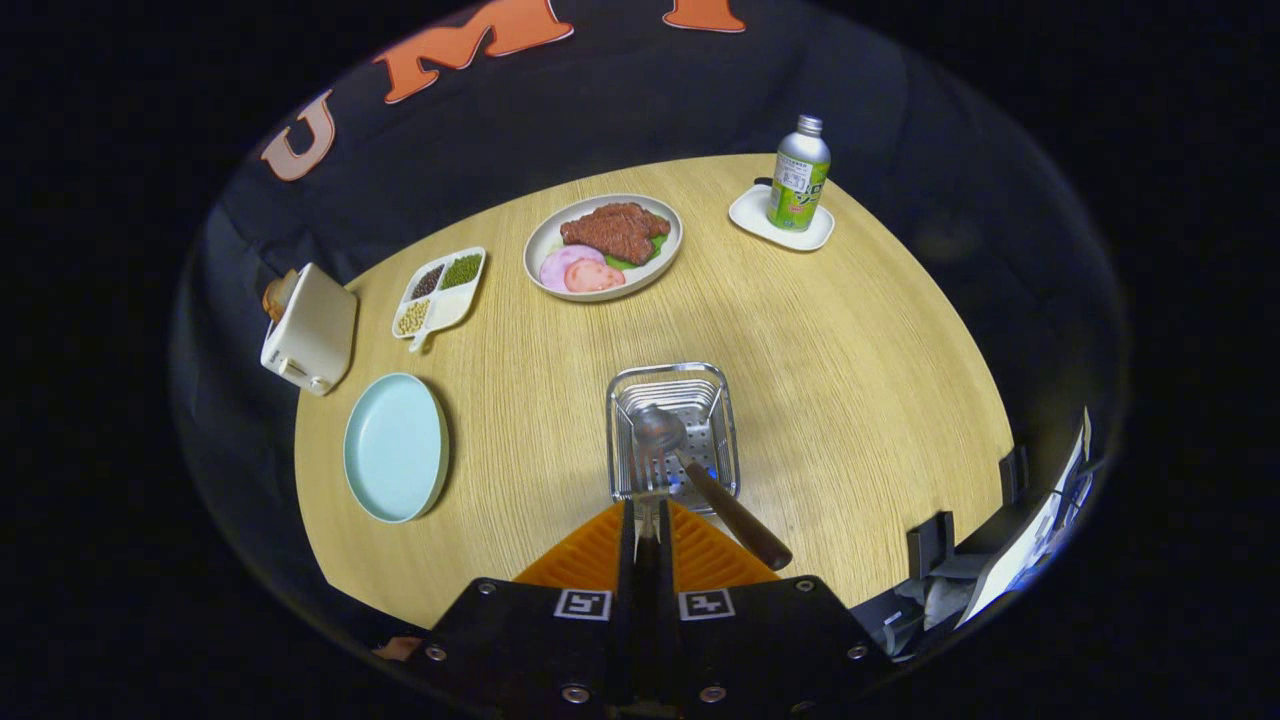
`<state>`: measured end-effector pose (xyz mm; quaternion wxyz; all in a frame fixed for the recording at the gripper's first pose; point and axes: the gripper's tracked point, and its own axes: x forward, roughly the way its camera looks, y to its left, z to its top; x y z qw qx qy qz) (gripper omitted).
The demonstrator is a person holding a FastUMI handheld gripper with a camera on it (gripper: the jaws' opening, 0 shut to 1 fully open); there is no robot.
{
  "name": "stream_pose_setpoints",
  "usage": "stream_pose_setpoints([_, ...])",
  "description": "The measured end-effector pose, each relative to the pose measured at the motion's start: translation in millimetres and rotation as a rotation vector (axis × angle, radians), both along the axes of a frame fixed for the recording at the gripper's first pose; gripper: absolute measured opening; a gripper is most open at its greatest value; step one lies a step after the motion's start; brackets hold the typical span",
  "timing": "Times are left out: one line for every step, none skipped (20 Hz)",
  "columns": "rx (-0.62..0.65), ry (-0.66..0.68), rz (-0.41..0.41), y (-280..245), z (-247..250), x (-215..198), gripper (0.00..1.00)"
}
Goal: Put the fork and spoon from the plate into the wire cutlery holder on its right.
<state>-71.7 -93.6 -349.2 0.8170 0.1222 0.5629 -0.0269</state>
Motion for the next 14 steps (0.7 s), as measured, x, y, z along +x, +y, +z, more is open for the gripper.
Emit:
stream_pose_setpoints([0.006, -0.035, 0.003, -1.3, 6.0, 5.6, 0.1])
stream_pose_setpoints([0.006, -0.072, 0.01, -3.2, 13.5, 11.7, 0.09])
stream_pose_setpoints([0.008, -0.113, 0.021, -4.1, 21.8, 16.8, 0.09])
stream_pose_setpoints([0.007, -0.151, 0.032, -5.4, 30.4, 22.5, 0.09])
stream_pose_setpoints([0.008, -0.191, 0.044, -7.2, 39.3, 27.3, 0.09])
stream_pose_setpoints([0.008, -0.232, 0.056, -8.2, 47.5, 32.4, 0.1])
stream_pose_setpoints([0.008, -0.276, 0.068, -8.6, 56.7, 37.2, 0.11])
stream_pose_setpoints([0.007, -0.319, 0.077, -9.9, 65.8, 42.1, 0.16])
stream_pose_setpoints([0.01, -0.364, 0.086, -9.6, 74.5, 46.8, 0.21])
stream_pose_setpoints([0.01, -0.41, 0.093, -9.7, 82.7, 51.0, 0.25])
stream_pose_setpoints([0.016, -0.454, 0.102, -9.5, 91.6, 54.2, 0.28])
stream_pose_setpoints([0.02, -0.499, 0.111, -8.3, 99.4, 57.8, 0.34])
stream_pose_setpoints([0.022, -0.54, 0.118, -9.1, 108.0, 60.3, 0.36])
stream_pose_setpoints([0.024, -0.581, 0.127, -8.9, 115.6, 63.2, 0.4])
